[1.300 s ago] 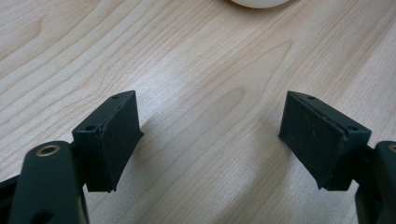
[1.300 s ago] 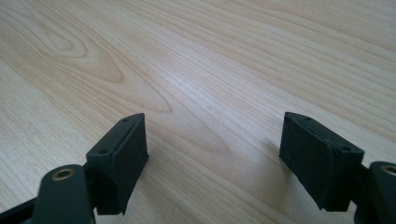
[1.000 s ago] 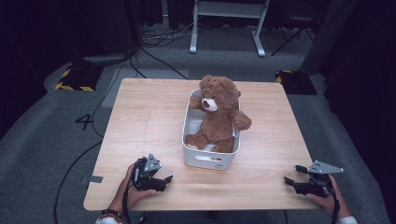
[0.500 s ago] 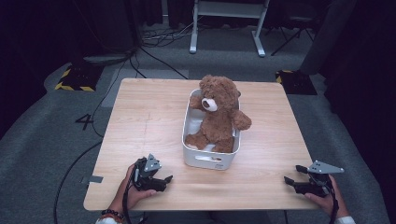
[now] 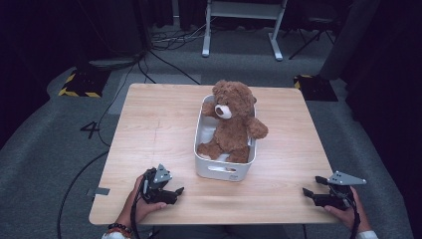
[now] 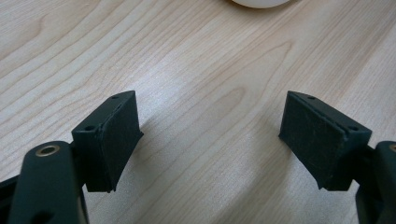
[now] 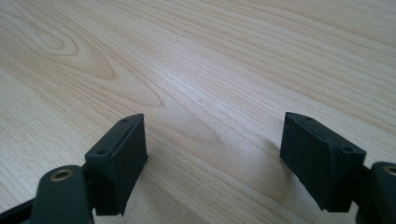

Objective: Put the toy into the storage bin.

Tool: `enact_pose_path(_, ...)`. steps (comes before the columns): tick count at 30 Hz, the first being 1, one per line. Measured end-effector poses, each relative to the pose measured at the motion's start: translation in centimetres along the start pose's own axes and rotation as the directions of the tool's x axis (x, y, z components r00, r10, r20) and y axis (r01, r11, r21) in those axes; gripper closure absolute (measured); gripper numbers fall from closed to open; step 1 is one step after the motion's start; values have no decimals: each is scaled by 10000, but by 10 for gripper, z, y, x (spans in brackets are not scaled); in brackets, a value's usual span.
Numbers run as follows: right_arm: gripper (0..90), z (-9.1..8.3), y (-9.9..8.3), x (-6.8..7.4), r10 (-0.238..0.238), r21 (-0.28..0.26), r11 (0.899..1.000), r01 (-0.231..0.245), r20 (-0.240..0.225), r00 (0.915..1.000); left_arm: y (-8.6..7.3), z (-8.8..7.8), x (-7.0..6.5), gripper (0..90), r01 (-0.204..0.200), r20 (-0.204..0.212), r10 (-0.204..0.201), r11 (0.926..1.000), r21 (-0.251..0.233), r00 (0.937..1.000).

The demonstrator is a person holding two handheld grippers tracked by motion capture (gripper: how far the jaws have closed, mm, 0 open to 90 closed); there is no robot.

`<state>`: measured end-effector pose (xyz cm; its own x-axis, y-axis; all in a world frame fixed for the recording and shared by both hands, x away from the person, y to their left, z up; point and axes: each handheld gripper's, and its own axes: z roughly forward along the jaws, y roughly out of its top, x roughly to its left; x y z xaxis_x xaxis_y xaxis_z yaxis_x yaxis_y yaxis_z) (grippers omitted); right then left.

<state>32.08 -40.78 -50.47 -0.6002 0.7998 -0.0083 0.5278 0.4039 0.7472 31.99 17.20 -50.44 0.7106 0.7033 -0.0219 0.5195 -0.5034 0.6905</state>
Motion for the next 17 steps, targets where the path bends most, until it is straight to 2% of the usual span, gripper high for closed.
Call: enact_pose_path(17, 229, -1, -1, -1, -93, -2, 10000, 93, -67, 9999, 1, 1, 1, 196, -52, -35, 53, 10000, 20, 10000)
